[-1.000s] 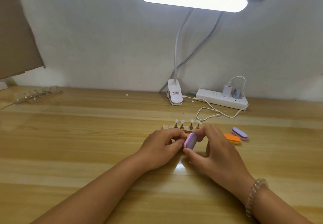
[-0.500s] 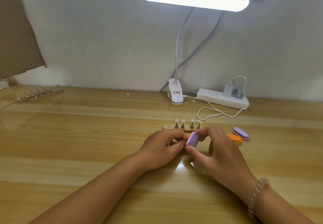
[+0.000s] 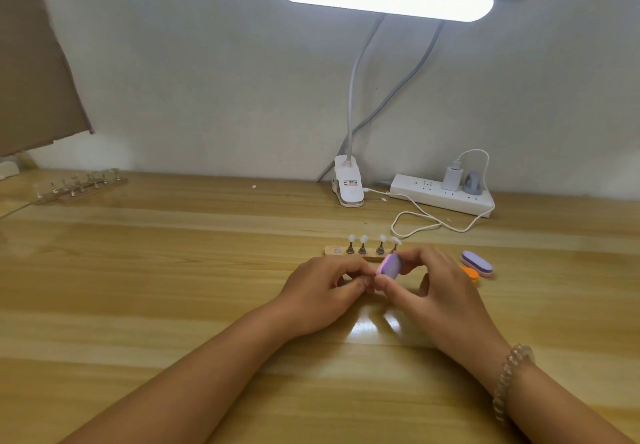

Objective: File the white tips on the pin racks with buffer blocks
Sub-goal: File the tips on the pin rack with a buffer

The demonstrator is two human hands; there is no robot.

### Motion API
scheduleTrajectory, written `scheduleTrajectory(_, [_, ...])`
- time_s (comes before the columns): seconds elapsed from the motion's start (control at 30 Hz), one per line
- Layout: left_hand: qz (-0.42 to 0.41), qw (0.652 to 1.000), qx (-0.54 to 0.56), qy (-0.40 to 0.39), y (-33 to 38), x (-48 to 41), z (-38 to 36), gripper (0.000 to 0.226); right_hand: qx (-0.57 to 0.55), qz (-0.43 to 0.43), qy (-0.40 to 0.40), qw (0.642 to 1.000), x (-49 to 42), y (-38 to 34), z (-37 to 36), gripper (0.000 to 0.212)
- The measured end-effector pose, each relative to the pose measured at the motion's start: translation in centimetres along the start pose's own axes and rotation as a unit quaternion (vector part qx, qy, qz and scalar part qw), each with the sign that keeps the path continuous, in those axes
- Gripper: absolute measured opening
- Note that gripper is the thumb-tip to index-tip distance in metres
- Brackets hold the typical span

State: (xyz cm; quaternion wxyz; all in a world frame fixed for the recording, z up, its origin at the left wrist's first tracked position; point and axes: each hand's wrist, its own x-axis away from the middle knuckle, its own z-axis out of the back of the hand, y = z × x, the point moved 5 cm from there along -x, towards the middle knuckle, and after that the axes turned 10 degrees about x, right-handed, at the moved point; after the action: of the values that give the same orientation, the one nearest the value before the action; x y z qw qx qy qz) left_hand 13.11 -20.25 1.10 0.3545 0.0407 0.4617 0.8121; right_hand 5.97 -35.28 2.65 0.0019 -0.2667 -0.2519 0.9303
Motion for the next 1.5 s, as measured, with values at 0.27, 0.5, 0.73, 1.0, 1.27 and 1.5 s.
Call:
scheduleTrajectory(0.27, [0.008,1.000,0.007,0.004,-0.2,-0.2,0.0,0.019,0.021,-0.015,0.005,1.000,0.0,0.2,-0.4,0.032])
scheduleTrajectory(0.5, [0.011,1.000,0.004,0.002,-0.2,0.0,0.0,0.019,0.064,0.043,-0.044,0.996,0.7,-0.6,-0.8,0.033])
scheduleTrajectory(0.73, [-0.002,0.995,0.096,0.013,0.2,-0.1,0.3,0.025,-0.019,-0.016,0.048,0.999,0.1,0.4,0.5,0.025])
scheduleTrajectory(1.0, [-0.006,0.999,0.039,0.004,0.0,0.0,0.0,0.018,0.008,0.008,0.017,1.000,0.1,-0.3,0.2,0.026])
scheduleTrajectory(1.27, [-0.004,0.998,0.066,0.007,-0.1,-0.1,0.0,0.017,0.004,-0.009,0.026,1.000,-0.1,0.0,0.4,0.027])
scheduleTrajectory(1.5, [-0.004,0.999,0.054,0.002,-0.2,0.0,0.1,0.020,-0.010,0.010,0.010,1.000,0.3,-0.9,0.3,0.023])
